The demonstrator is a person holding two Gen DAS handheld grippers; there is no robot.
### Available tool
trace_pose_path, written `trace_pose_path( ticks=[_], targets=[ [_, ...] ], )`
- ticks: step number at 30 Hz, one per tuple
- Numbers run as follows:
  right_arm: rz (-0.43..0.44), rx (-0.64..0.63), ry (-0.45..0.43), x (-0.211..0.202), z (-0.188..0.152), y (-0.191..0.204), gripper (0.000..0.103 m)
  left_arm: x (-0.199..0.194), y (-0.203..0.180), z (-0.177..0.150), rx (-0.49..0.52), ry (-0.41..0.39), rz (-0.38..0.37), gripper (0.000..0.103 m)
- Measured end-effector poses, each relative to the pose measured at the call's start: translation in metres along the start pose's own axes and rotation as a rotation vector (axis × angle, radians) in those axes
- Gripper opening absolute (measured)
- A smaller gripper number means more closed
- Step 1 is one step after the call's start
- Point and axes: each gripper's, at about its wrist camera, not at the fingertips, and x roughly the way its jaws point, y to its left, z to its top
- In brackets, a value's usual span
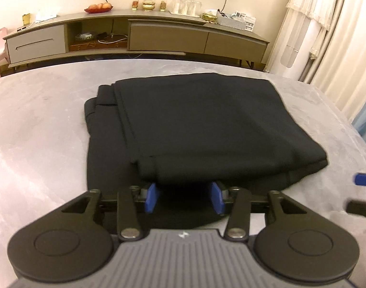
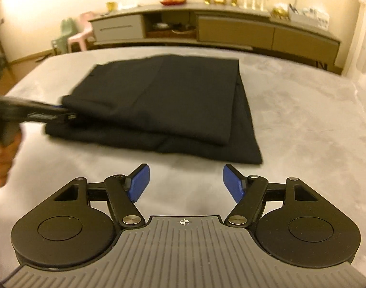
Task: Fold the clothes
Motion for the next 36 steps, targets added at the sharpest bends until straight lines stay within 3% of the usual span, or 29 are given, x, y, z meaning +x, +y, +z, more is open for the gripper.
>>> trace_pose_path(
  ticks=[2, 4, 7, 10, 13, 22, 30, 36],
  targets=[
    [0.018, 0.034, -0.039, -0.023, -0.017, -0.004, 0.084, -0.011, -0.007, -0.003, -0.013, -0.017, -0.002, 0.064],
    [0.031, 0.104, -0.065, -0.038, -0.037, -0.011, 0.084, -0.024, -0.012, -0.007, -0.034, -0.034, -0.005, 0.072],
    [0.003, 0.257, -0.029, -0.036, -0.047, -0.018, 0.080, -0.043, -0.022, -0.011, -0.039, -0.058, -0.011, 0.088],
    [0.035, 0.233, -0.106, -0.042, -0.036, -0.007, 0.085, -0.065, -0.033, -0.020, -0.024, -0.095, 0.000, 0.091],
    [0.001, 0.206, -0.112, -0.036, -0.035, 0.003, 0.085, -0.086, -0.040, -0.033, -0.023, -0.132, 0.018, 0.103],
    [-0.024, 0.137, -0.080, -0.022, -0.046, 0.020, 0.085, -0.094, -0.034, -0.078, -0.049, -0.134, -0.009, 0.103],
    [-0.025, 0.135, -0.086, -0.017, -0.043, 0.015, 0.087, -0.080, -0.023, -0.075, -0.119, -0.150, -0.031, 0.103],
    [-0.025, 0.118, -0.066, -0.005, -0.041, 0.018, 0.088, -0.077, -0.025, -0.074, -0.112, -0.138, -0.017, 0.103]
  ],
)
